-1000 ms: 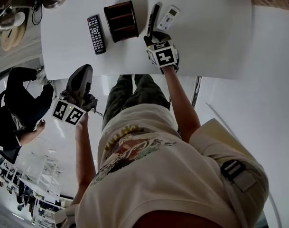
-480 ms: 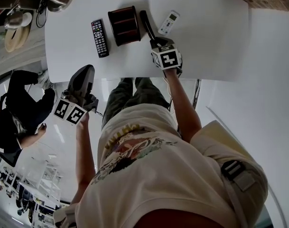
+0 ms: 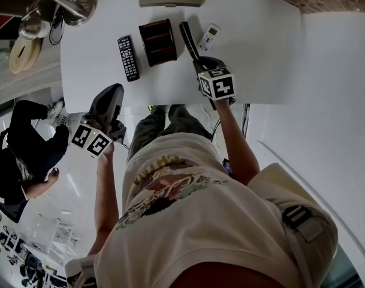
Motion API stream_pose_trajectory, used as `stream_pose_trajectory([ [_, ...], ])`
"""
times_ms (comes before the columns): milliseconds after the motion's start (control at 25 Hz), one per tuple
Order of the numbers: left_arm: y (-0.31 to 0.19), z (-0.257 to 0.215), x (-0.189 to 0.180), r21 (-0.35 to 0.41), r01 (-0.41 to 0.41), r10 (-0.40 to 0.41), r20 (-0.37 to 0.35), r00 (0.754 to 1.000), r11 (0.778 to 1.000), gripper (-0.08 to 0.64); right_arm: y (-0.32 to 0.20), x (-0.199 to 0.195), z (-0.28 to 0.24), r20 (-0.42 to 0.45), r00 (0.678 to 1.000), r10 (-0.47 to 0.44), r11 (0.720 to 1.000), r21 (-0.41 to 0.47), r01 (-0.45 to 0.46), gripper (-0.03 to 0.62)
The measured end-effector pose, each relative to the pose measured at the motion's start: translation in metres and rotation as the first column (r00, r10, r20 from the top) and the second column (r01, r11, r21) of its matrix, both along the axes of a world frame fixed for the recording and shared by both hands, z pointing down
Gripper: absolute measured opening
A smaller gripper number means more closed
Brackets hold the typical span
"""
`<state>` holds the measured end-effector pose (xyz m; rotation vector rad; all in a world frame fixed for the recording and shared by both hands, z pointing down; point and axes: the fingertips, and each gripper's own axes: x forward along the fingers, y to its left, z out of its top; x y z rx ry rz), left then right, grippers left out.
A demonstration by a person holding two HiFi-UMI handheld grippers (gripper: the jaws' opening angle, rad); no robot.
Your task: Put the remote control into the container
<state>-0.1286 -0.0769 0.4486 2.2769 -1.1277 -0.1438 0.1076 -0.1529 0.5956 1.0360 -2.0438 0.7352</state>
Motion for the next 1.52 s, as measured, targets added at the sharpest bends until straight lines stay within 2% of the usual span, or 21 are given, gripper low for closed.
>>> stream_pose_trajectory([
  [240, -0.004, -0.006, 0.006, 0.037, -0.041, 0.042, -0.027, 0.999, 0.998, 0.006, 0.009, -0.008, -0.039, 0.010, 1.000, -0.025, 0.999, 0.040, 0.025, 0.061],
  [600, -0.005, -0.023, -0.004, 0.089, -0.049, 0.054, -0.057, 0.997, 0.995, 0.006, 0.032, -0.035, -0.069, 0.087, 0.996, -0.035, 0.999, 0.028, 0.033, 0.061],
  [720, -0.004, -0.025, -0.010, 0.097, -0.044, 0.051, -0.071, 0.996, 0.994, 0.006, 0.041, -0.048, -0.073, 0.149, 0.989, -0.021, 1.000, 0.001, 0.021, 0.061],
  [960, -0.001, -0.029, -0.018, 0.113, -0.049, 0.058, -0.081, 0.995, 0.992, 0.006, 0.061, -0.075, -0.064, 0.286, 0.957, 0.051, 0.993, -0.113, -0.020, 0.061],
  [1040, 0.001, -0.029, -0.023, 0.116, -0.049, 0.059, -0.079, 0.995, 0.992, 0.006, 0.068, -0.083, -0.062, 0.342, 0.935, 0.094, 0.986, -0.164, -0.039, 0.061],
  [1120, 0.003, -0.028, -0.028, 0.114, -0.049, 0.059, -0.077, 0.995, 0.992, 0.006, 0.072, -0.089, -0.060, 0.414, 0.895, 0.167, 0.971, -0.229, -0.075, 0.061],
  [1280, 0.005, -0.027, -0.031, 0.114, -0.061, 0.070, -0.074, 0.995, 0.992, 0.006, 0.077, -0.100, -0.058, 0.549, 0.768, 0.329, 0.920, -0.371, -0.128, 0.061],
  [1320, 0.005, -0.027, -0.031, 0.115, -0.064, 0.073, -0.074, 0.995, 0.991, 0.006, 0.078, -0.101, -0.059, 0.565, 0.747, 0.349, 0.912, -0.389, -0.132, 0.061],
  [1400, 0.004, -0.027, -0.031, 0.116, -0.070, 0.078, -0.073, 0.994, 0.991, 0.006, 0.079, -0.103, -0.060, 0.577, 0.729, 0.368, 0.904, -0.406, -0.134, 0.063],
  [1520, 0.004, -0.029, -0.030, 0.121, -0.076, 0.085, -0.073, 0.994, 0.990, 0.006, 0.079, -0.105, -0.060, 0.582, 0.718, 0.383, 0.898, -0.418, -0.139, 0.063],
])
